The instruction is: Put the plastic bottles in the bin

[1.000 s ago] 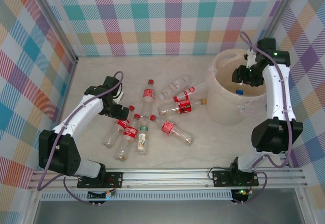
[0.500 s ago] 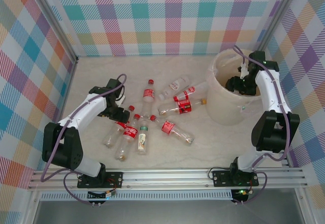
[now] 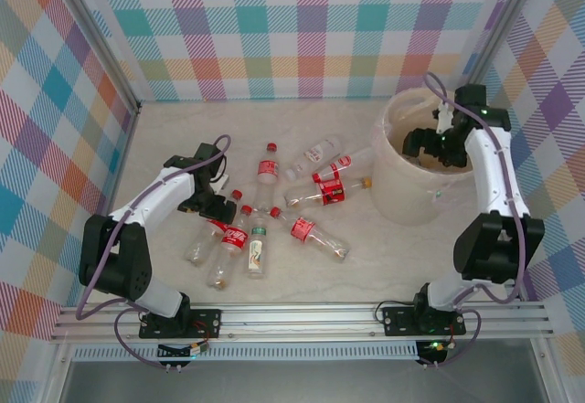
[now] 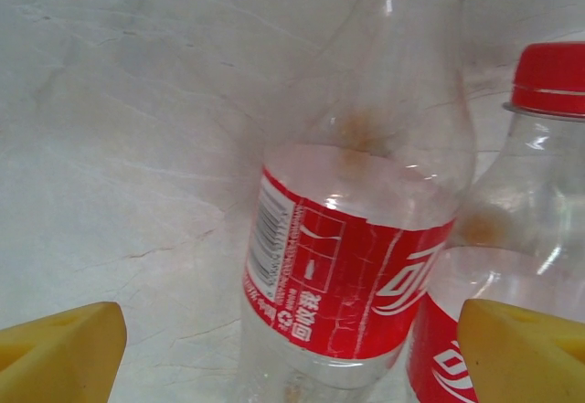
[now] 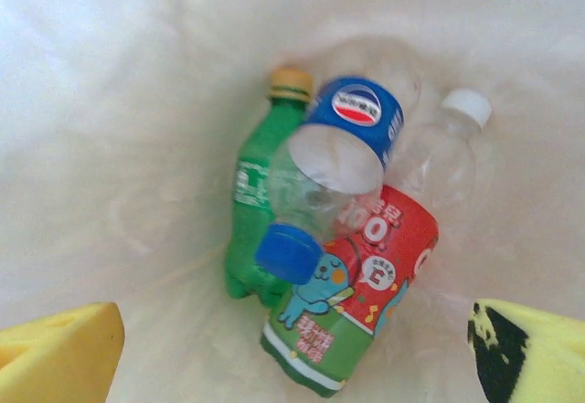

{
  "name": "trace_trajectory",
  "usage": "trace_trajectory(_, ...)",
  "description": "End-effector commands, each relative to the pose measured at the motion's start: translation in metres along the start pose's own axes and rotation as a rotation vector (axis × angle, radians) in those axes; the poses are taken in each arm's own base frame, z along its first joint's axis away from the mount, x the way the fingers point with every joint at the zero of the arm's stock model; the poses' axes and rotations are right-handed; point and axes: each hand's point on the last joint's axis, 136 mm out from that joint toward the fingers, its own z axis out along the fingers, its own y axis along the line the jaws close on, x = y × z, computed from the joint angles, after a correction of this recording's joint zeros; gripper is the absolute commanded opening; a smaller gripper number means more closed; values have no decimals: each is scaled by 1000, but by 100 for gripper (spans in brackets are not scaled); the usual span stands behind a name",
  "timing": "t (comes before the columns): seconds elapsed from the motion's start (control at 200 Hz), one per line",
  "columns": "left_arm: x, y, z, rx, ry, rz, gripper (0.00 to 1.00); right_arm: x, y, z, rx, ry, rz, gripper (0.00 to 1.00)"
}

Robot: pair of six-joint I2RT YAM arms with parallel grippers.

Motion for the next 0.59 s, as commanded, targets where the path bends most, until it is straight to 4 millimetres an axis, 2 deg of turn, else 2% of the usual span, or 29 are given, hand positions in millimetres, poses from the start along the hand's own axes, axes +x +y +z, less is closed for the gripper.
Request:
trace_trajectory(0.0, 6, -11, 5, 53, 28, 23, 93, -15, 31, -55, -115, -165, -65, 97)
trace_trajectory(0.17, 5, -14, 13, 58, 55, 23, 91, -18, 63, -109, -246, -336, -111, 99)
trace_trajectory(0.365, 2, -13, 20, 39, 74, 27, 89, -10, 117, -164, -564, -529, -126, 98)
trace_trajectory(0.47, 1, -13, 26, 31, 88, 30, 88, 0, 132, -175, -624, -561, -126, 98)
trace_trajectory(0.59, 2, -13, 33, 25, 110, 26, 86, 16, 145, -177, -658, -547, -157, 97)
